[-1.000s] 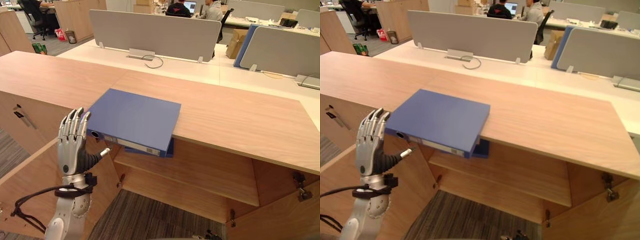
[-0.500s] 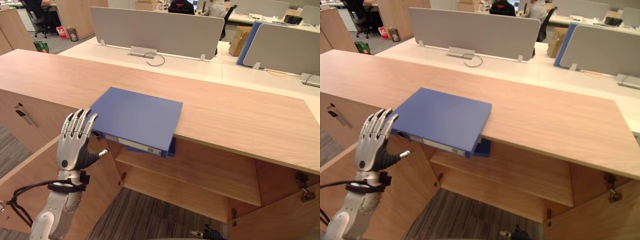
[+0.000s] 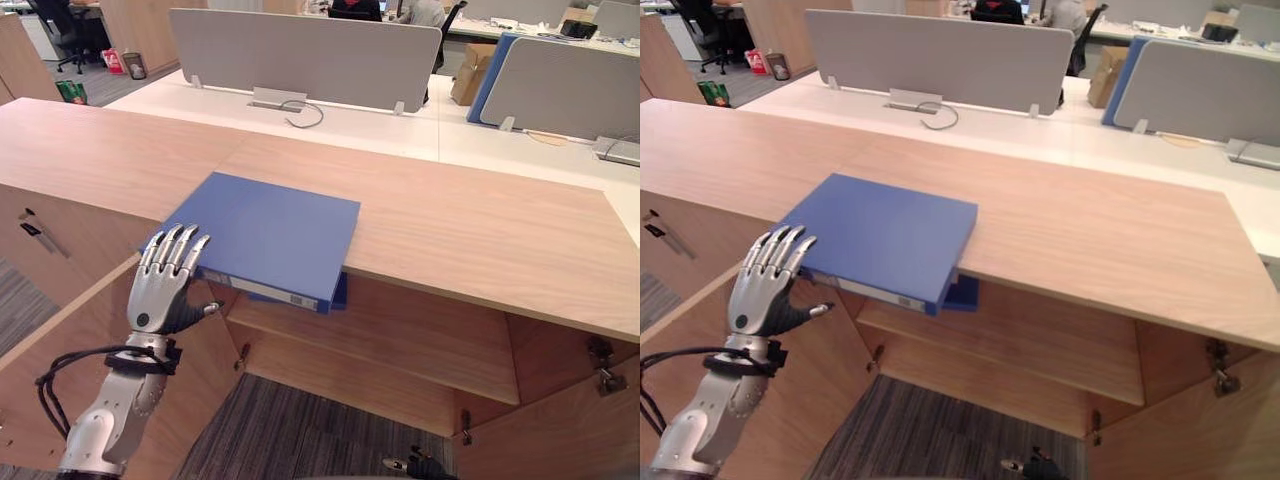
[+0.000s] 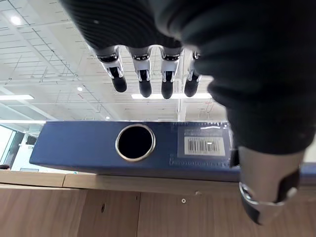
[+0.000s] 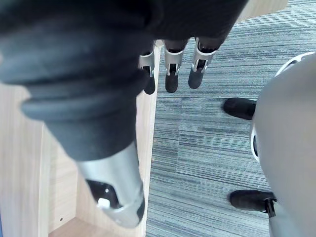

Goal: Walk over to the cabinet, pick up the folder, carry it to the office cabinet, place the folder inside the office cabinet, then close the office cabinet door

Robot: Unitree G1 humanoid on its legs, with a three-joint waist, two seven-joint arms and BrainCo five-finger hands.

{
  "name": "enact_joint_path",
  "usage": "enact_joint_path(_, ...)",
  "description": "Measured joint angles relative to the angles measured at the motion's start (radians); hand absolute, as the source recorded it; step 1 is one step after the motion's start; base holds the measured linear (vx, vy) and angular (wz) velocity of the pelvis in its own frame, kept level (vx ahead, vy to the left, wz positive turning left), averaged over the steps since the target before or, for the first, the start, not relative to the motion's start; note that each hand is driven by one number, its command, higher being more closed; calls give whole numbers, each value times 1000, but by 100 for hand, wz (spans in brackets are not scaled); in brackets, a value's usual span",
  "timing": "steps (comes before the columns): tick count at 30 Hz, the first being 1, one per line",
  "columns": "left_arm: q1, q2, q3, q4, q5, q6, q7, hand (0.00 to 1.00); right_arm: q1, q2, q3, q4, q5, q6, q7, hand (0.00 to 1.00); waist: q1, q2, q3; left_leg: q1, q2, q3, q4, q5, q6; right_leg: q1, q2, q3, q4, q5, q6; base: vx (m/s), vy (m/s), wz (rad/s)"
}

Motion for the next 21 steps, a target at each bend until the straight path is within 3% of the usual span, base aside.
enact_joint_path(21, -166, 77, -86, 147, 43, 30, -22, 0, -9, -6, 1, -13, -1, 1, 0, 0, -31, 13, 3, 17, 2, 20, -4, 0, -1, 21, 6, 9, -30, 20, -2, -11, 6, -1)
